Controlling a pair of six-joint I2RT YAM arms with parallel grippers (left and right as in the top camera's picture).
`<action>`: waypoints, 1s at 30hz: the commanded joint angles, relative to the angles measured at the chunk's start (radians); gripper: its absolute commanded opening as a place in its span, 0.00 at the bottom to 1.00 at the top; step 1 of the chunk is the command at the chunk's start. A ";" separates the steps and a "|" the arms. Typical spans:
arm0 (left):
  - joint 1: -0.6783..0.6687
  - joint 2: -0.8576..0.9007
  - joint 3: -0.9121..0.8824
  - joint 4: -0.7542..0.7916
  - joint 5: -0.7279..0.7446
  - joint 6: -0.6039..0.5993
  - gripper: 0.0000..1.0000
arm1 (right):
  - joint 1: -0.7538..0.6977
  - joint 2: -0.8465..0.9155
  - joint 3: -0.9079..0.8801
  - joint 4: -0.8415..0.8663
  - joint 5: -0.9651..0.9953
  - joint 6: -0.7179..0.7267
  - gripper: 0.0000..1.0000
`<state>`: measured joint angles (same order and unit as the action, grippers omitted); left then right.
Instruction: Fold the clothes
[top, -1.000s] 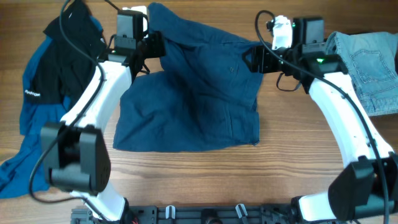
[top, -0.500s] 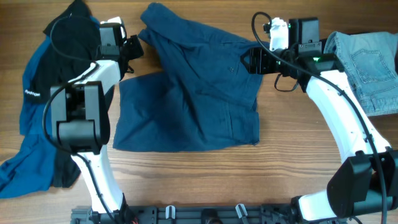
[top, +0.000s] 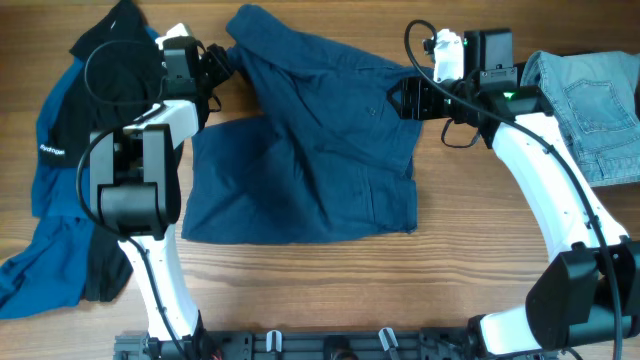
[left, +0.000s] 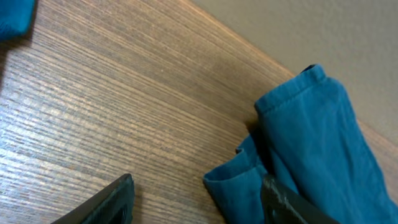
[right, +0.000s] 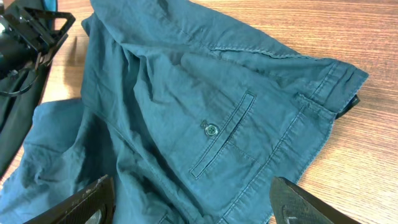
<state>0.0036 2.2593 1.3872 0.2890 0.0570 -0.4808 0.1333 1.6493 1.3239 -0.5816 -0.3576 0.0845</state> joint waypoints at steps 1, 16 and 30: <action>-0.017 0.022 0.016 0.008 0.022 -0.031 0.62 | 0.005 0.010 0.011 0.011 0.011 -0.003 0.80; -0.024 0.159 0.160 -0.017 0.044 -0.022 0.54 | 0.005 0.010 0.011 0.008 0.011 -0.003 0.80; -0.043 0.088 0.164 -0.166 0.051 -0.021 0.04 | 0.005 0.010 0.011 -0.030 0.010 -0.003 0.80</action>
<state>-0.0532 2.3959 1.5547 0.2092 0.1146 -0.5068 0.1333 1.6493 1.3239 -0.6067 -0.3576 0.0845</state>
